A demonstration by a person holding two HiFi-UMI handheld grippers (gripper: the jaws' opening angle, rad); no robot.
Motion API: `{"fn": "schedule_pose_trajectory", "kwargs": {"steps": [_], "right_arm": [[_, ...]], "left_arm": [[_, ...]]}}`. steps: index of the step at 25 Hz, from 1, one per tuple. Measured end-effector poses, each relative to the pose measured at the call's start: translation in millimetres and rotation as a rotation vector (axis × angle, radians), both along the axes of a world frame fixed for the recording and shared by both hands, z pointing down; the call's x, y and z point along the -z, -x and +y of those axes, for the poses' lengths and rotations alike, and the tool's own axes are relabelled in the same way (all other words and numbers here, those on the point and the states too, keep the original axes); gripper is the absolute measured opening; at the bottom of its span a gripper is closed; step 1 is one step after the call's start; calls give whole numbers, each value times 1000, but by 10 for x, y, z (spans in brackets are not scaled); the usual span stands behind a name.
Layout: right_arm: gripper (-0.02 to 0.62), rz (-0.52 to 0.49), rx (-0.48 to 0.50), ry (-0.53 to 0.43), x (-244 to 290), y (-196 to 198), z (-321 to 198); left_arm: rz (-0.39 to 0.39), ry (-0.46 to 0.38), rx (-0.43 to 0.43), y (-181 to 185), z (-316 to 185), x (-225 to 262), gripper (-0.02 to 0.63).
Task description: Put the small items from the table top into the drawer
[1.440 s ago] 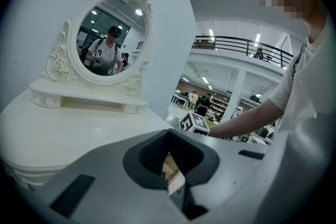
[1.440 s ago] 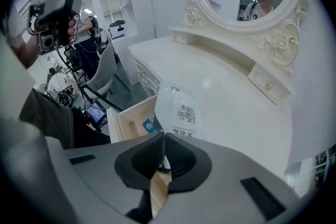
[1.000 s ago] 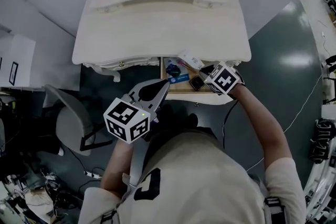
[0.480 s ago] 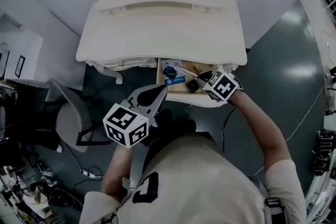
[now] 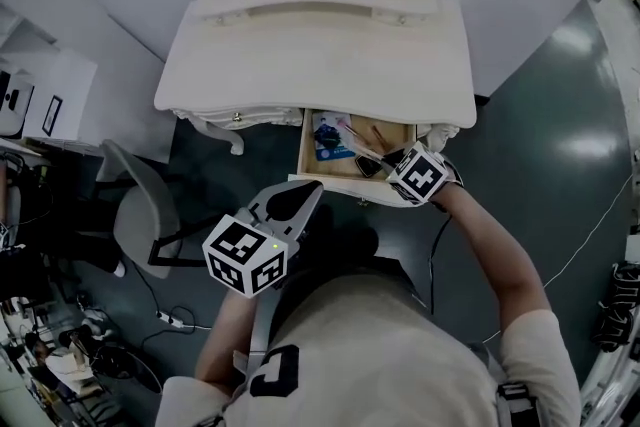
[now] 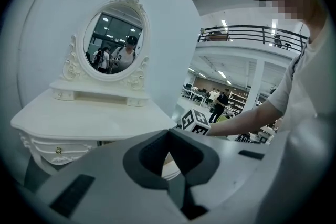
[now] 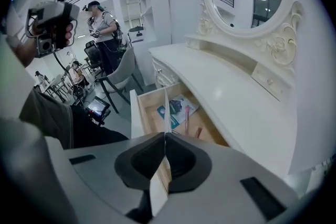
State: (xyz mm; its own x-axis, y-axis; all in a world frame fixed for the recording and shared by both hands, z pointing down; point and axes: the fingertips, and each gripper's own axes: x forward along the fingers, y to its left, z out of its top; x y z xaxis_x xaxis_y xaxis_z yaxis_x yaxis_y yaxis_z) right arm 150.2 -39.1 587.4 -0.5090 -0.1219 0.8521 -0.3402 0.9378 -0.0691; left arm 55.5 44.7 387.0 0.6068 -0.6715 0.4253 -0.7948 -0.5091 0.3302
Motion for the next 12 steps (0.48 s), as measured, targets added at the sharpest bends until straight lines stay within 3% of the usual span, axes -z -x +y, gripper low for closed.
{"fn": "schedule_pose_trajectory", "kwargs": {"steps": [7, 12], "right_arm": [[29, 56, -28, -20, -180, 60, -235], [29, 100, -42, -134, -159, 204, -492]], "left_arm": [[4, 12, 24, 80, -80, -46, 57], [33, 37, 9, 213, -252, -150, 57]]}}
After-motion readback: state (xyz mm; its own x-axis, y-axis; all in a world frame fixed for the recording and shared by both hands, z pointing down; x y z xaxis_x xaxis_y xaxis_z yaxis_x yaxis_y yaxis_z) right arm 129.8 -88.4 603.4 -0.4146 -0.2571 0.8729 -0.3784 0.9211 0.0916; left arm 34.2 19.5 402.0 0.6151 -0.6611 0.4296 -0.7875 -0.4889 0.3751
